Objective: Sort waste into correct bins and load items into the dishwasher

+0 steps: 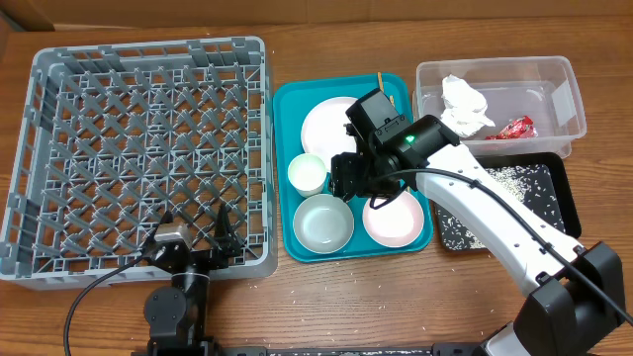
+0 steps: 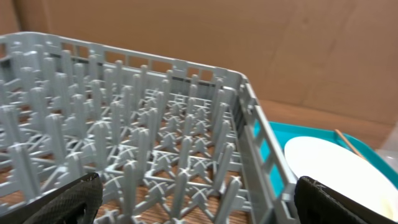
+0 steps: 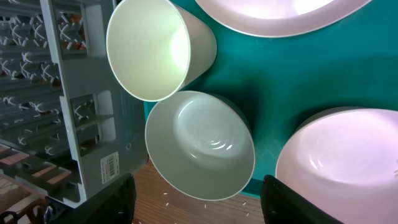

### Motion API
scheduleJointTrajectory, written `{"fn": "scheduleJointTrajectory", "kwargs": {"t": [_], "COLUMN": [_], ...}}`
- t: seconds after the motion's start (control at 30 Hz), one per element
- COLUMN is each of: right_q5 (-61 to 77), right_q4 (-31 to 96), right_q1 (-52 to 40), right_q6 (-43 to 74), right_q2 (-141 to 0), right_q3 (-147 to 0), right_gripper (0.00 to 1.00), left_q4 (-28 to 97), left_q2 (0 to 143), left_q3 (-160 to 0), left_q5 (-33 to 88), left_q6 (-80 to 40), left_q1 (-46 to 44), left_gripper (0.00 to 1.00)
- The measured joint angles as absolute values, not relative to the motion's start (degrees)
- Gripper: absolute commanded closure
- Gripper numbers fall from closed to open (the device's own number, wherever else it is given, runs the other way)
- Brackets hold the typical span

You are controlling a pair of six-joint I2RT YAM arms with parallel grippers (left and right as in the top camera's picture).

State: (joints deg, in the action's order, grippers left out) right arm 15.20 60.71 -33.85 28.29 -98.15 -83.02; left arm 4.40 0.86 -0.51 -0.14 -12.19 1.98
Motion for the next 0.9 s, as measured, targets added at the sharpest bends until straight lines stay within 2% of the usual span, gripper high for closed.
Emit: {"fn": "scheduleJointTrajectory", "kwargs": {"t": [0.27,0.5,0.9], "right_q5": [15.20,15.18,15.20], "right_q4": [60.66,60.60,60.60], "right_q1": [-33.85,-33.85,-33.85], "right_q6": [28.27,28.25,28.27], "right_q2": [-98.15,-98.15,-98.15], "right_q3": [-83.02,-83.02,-83.02], "right_gripper": [0.34,0.34,0.34], "left_q4": [7.60,14.90,20.23], "left_q2": [0.86,0.86,0.86], "left_q3": [-2.42,-9.93,-16.99], "left_q5": [5.87,7.55,11.86], "left_q6": [-12.49,-11.79,-11.55], "left_q1": [1.98,1.98,1.98], "left_gripper": [0.00,0.00,0.00]}}
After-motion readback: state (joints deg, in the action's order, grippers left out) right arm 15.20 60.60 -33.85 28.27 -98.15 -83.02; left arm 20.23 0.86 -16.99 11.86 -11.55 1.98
